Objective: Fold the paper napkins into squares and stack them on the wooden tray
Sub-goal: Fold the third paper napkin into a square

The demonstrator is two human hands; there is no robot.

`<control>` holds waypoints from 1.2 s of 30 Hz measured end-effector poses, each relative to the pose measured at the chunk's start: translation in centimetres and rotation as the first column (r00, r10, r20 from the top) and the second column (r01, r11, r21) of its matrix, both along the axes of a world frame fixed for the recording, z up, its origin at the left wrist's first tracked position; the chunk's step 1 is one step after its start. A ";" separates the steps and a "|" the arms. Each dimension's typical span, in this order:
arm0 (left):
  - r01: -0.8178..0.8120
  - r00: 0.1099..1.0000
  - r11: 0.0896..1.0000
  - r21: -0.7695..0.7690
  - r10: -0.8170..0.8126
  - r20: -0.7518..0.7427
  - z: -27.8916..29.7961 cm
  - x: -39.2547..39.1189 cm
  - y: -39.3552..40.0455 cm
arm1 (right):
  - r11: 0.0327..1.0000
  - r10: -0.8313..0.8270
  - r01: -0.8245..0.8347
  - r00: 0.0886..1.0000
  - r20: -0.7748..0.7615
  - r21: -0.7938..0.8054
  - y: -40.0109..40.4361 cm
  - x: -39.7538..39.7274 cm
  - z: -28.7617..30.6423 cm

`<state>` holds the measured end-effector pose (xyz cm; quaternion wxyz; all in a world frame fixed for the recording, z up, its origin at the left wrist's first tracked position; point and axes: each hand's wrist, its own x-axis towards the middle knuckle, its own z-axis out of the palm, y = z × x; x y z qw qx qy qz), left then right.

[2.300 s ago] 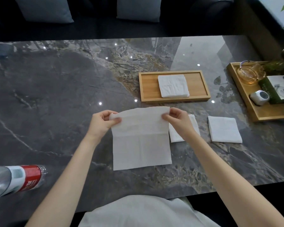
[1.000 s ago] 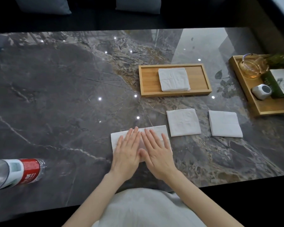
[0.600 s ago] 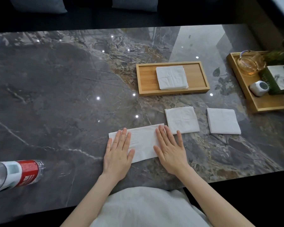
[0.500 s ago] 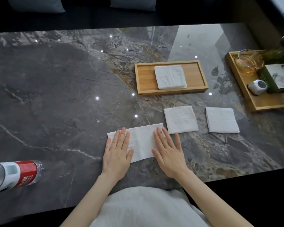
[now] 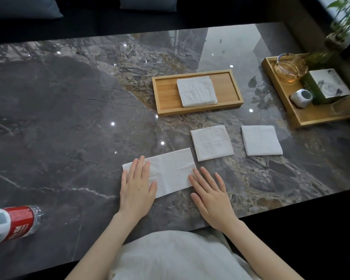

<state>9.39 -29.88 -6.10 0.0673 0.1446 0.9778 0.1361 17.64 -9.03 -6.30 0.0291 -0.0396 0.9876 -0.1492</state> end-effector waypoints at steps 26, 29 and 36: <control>-0.209 0.933 0.798 0.566 -0.011 0.360 4.9 -8.3 6.7 | 0.311 -0.548 0.610 0.741 0.387 -0.729 -1.0 -6.1 4.6; -0.316 0.909 0.647 0.694 -0.002 0.416 7.0 -9.4 5.9 | 0.201 -0.479 0.572 0.766 0.429 -0.795 -0.3 -8.2 6.7; -0.292 0.938 0.391 0.873 -0.059 0.341 13.3 -10.5 4.4 | 0.151 -0.353 0.369 0.887 0.298 -0.917 0.9 -11.2 13.0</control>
